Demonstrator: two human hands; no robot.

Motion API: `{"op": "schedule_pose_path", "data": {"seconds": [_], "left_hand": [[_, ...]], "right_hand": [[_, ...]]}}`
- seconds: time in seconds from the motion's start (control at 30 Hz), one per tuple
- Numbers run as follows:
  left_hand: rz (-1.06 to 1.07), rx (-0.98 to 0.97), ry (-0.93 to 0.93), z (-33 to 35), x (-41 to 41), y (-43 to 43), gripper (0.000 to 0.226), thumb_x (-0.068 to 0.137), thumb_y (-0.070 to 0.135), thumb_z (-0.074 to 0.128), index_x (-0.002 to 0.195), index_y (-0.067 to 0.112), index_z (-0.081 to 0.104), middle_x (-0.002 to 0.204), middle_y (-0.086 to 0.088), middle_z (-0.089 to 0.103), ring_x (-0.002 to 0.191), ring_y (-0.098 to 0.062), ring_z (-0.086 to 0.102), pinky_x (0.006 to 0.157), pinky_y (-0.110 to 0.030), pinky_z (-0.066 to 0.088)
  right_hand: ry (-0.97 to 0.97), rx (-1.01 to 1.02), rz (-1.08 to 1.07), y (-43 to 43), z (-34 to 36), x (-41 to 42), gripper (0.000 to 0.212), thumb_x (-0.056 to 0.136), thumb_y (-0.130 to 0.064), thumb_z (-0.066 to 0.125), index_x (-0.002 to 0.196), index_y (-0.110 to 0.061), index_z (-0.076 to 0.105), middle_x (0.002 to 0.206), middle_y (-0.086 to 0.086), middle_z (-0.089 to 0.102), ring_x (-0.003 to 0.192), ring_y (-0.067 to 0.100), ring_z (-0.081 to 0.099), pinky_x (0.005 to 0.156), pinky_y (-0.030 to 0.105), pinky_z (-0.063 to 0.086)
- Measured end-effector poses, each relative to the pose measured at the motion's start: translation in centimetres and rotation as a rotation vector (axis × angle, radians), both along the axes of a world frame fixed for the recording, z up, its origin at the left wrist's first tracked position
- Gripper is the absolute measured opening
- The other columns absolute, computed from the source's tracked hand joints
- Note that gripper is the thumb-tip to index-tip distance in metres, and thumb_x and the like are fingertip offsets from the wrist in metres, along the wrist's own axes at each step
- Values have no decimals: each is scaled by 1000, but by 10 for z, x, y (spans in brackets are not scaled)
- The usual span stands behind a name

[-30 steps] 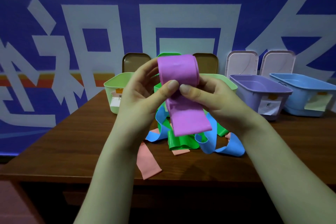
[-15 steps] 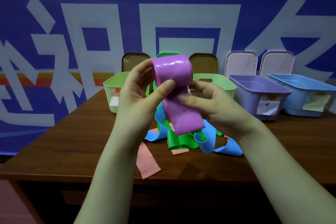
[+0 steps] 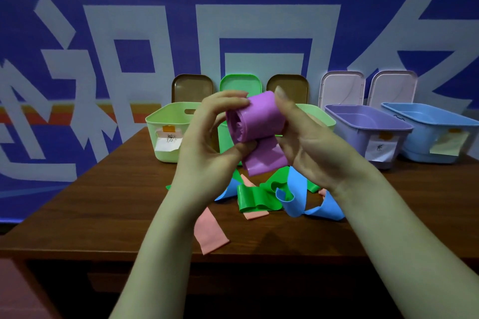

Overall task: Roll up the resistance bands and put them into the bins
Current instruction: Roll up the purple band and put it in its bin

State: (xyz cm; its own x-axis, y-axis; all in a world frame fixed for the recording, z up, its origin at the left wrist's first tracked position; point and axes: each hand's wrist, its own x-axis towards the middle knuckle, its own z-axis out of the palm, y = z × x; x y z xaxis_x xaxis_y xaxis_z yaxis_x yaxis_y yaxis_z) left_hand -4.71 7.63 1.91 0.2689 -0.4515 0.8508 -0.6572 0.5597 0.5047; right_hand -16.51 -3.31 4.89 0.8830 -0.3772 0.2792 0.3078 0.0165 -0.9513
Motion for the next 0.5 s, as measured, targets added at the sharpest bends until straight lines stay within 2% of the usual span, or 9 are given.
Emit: {"op": "schedule_pose_path", "data": {"seconds": [0.1, 0.2, 0.27, 0.37, 0.43, 0.5], "left_hand": [[-11, 0, 6, -2, -1, -3, 54, 65, -11, 72, 106, 22, 60, 125, -9, 53, 123, -20, 50, 101, -34, 44], [-102, 75, 139, 1, -2, 0, 55, 60, -9, 68, 102, 26, 64, 133, -5, 50, 128, -18, 48, 102, -35, 42], [-225, 123, 281, 4, -3, 3, 52, 61, 5, 68, 108, 28, 64, 132, 0, 53, 125, -17, 51, 99, -34, 46], [-184, 189, 438, 6, -6, 1, 57, 74, 28, 71, 128, 28, 53, 129, 6, 57, 115, -11, 59, 92, -31, 51], [-135, 271, 456, 7, -10, -1, 60, 78, 38, 71, 133, 24, 49, 126, 5, 60, 108, -8, 63, 87, -28, 53], [-140, 310, 446, 7, -13, -2, 60, 77, 38, 67, 132, 17, 52, 122, 1, 64, 106, -8, 65, 85, -26, 54]], "right_hand": [[-2, -4, -22, 2, 0, -1, 37, 79, -38, 57, 100, -9, 67, 101, 17, 65, 96, 30, 61, 85, 45, 54], [-61, 43, 20, 1, -1, -4, 36, 80, -29, 57, 105, -5, 65, 99, 17, 65, 90, 26, 62, 76, 38, 58], [-95, 64, 7, -3, -1, -4, 45, 80, -24, 58, 117, 3, 59, 103, 20, 63, 93, 29, 61, 79, 38, 57], [-147, 89, -37, -7, -2, -5, 58, 78, -18, 63, 129, 6, 48, 111, 22, 59, 100, 31, 58, 87, 38, 54], [-181, 85, -38, -8, -4, -6, 60, 76, -13, 67, 130, 2, 47, 110, 18, 61, 99, 27, 61, 88, 40, 54], [-196, 56, -30, -7, -6, -7, 59, 75, -10, 69, 130, -3, 48, 109, 13, 63, 100, 25, 62, 93, 45, 50]]}}
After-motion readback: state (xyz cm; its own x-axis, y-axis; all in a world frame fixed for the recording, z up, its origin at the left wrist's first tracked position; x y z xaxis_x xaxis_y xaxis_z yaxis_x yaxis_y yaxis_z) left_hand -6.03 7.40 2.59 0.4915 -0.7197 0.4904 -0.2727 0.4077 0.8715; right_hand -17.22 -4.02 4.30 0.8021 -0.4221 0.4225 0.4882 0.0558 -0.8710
